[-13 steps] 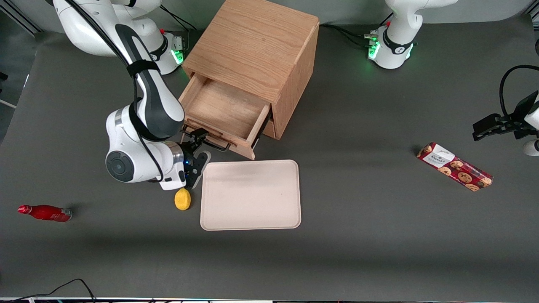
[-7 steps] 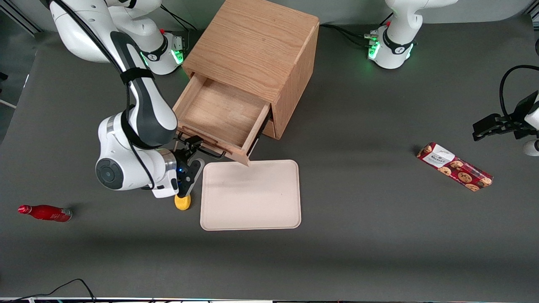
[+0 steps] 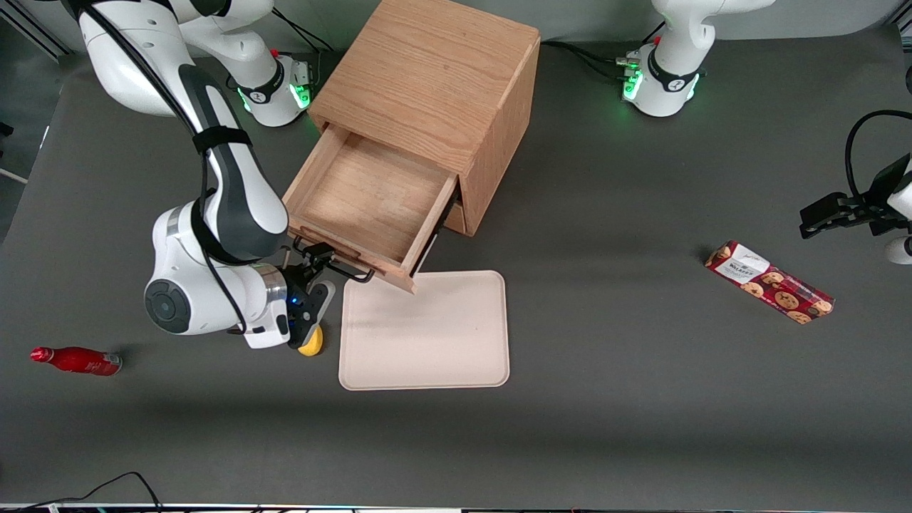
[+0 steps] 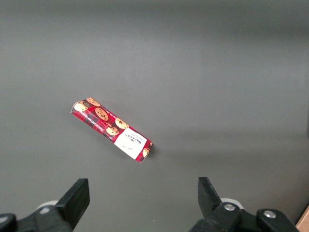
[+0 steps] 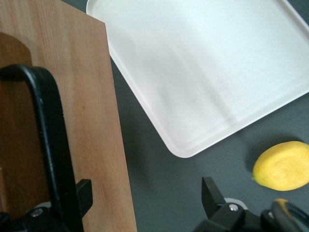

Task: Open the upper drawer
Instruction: 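Pull the upper drawer outward from the cabinet with the right gripper, then pull the drawer further open with the right gripper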

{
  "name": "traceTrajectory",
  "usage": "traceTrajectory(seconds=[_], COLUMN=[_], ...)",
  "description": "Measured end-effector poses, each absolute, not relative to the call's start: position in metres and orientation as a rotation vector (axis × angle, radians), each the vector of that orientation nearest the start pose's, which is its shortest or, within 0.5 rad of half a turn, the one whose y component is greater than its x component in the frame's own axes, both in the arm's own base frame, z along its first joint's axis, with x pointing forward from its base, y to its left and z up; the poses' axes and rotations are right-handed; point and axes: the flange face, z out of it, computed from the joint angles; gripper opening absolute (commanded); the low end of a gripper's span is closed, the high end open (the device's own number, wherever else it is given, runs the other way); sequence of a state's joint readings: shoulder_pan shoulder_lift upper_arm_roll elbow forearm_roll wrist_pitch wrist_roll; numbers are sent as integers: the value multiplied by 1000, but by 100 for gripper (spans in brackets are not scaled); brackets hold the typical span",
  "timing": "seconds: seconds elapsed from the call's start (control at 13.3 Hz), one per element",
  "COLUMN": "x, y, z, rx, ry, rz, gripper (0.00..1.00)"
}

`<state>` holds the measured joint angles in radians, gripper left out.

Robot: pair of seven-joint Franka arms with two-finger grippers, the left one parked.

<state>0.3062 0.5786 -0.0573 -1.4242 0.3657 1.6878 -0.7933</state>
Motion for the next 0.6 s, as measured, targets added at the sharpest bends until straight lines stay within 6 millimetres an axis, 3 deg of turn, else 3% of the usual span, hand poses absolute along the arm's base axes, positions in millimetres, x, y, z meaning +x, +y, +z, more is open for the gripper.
traceTrajectory(seconds=[0.6], x=[667], y=[181], z=[344], rx=[-2433], ry=[-1281], rz=[245], gripper=[100])
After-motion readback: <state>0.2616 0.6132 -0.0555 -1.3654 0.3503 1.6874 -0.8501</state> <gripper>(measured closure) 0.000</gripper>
